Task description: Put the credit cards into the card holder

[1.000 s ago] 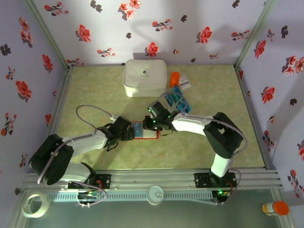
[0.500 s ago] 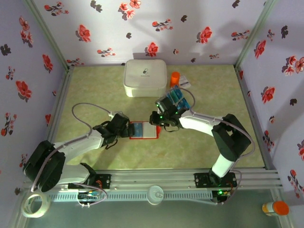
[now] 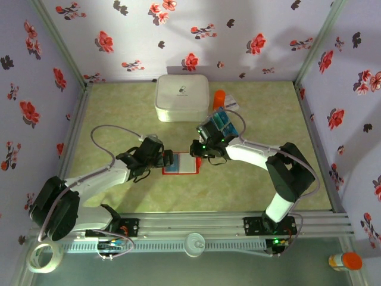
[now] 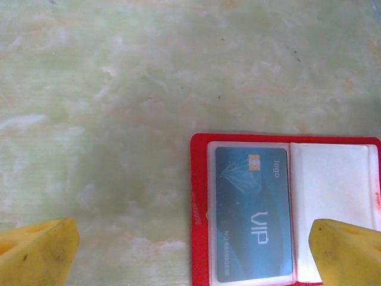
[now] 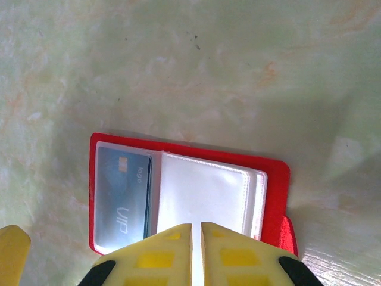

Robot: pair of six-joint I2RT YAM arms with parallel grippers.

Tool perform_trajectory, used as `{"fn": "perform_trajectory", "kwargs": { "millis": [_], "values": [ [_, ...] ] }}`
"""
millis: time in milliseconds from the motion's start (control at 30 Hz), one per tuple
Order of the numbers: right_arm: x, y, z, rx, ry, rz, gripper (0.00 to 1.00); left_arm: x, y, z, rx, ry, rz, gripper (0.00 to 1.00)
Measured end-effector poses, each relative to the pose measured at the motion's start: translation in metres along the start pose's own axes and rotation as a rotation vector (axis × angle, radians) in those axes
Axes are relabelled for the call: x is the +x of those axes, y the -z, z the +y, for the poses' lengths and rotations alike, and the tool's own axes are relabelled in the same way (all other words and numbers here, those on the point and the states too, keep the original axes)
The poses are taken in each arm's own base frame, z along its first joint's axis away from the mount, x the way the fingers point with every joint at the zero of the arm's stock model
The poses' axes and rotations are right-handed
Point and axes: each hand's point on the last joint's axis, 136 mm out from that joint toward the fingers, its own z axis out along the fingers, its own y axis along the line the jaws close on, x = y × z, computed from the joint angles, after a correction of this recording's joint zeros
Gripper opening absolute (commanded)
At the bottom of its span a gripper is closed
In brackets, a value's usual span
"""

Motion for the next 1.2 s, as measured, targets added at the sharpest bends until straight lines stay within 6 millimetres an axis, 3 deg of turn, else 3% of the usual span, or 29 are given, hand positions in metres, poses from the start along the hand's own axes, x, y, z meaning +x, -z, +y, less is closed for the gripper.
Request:
{"fn": "perform_trajectory", "kwargs": {
  "millis": [300, 767, 1200],
  "values": [
    [0.002, -0.006, -0.001, 0.005, 0.010, 0.027, 0.13, 0.012, -0.008, -0.012, 0.013, -0.027, 0.035, 1.00],
    [0.004, -0.020, -0.001, 0.013, 0.019, 0.072, 0.12, 0.026, -0.021, -0.015, -0.001, -0.040, 0.074, 1.00],
    [0.019, -0.039, -0.021, 0.071, 0.007, 0.134, 0.11, 0.032, -0.026, -0.017, -0.004, -0.054, 0.088, 1.00]
  ]
}}
